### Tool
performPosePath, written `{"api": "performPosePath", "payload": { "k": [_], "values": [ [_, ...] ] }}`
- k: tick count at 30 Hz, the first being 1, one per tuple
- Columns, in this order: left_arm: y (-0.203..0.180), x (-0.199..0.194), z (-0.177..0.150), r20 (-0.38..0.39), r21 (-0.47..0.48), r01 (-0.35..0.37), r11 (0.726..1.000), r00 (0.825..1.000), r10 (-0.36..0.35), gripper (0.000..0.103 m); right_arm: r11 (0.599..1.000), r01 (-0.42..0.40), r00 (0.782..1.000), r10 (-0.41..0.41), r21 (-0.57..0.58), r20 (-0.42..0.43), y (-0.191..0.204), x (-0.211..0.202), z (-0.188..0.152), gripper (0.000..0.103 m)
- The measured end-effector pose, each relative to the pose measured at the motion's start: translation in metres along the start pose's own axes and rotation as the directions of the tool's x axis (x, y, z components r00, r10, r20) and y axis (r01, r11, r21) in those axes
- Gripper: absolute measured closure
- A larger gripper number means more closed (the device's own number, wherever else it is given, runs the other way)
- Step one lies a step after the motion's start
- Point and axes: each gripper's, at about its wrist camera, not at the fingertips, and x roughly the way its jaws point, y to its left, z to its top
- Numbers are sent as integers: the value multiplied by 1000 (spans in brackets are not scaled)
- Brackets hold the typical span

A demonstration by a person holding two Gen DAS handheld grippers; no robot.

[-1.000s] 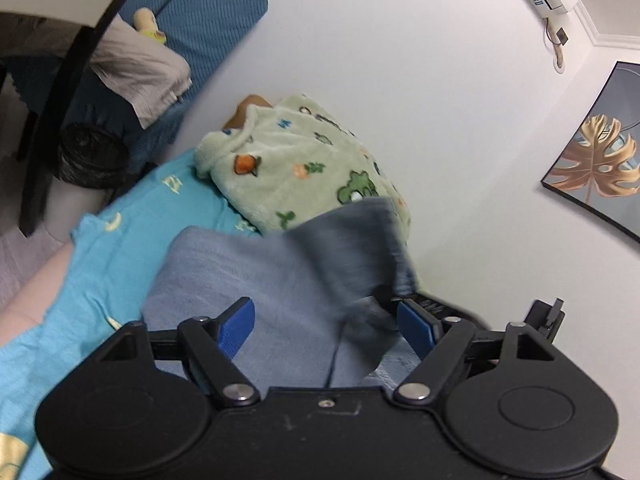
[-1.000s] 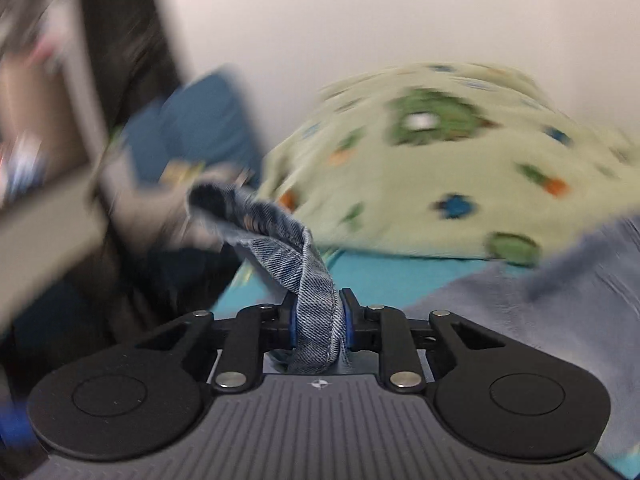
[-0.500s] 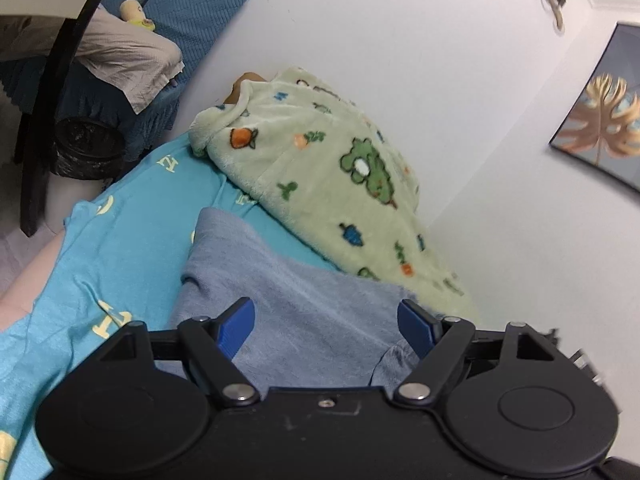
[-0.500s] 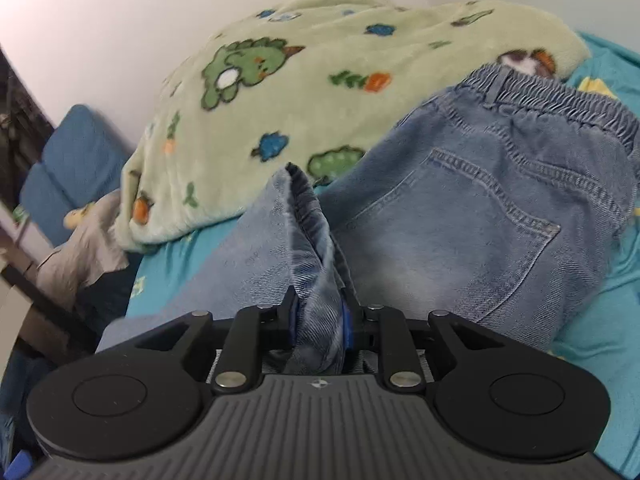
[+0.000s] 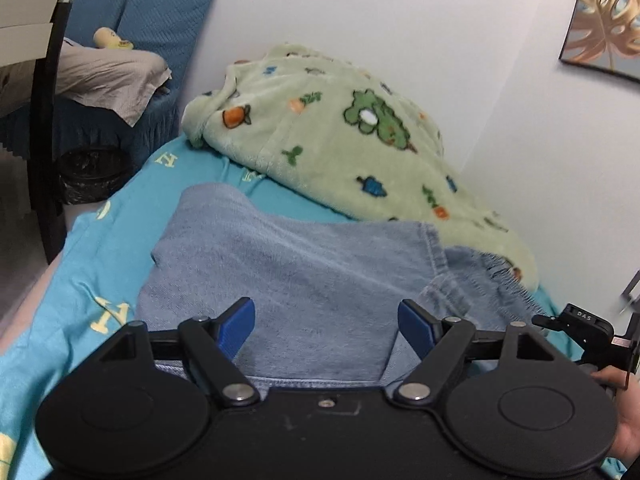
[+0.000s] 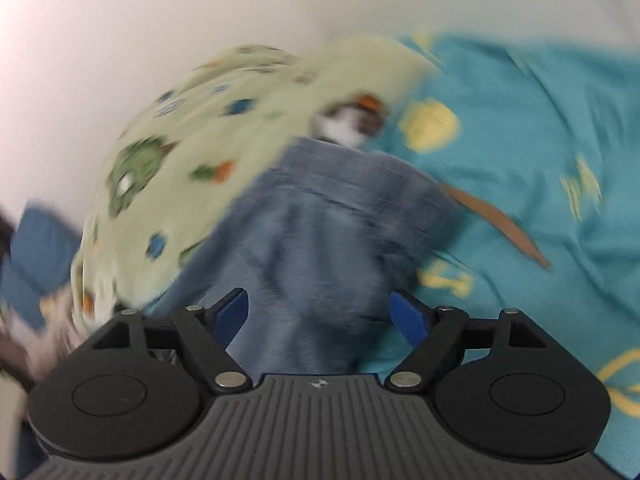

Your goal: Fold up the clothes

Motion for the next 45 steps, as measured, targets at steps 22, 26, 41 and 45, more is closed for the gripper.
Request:
{"api": "performPosePath", "payload": {
  "k": [22,26,41,45],
  "values": [
    [5,-3,25,83,-1,-72,997,994,72,27,977,-94,973,130,-191,189,43,-1,29,60],
    [16,-11,31,81,-72,-36,997,996,42,27,941,-137,946,217,-309,242,102,-38,18,61],
    [77,-67,66,232,-240,-17,971,970,75,25,473,-150,917,394,-868,57,284,-61,-167,64],
    [100,-66,68,226,-318,-17,948,970,93,25,265,-169,943,323,-949,-78,284,-28,-244,64]
  ]
}}
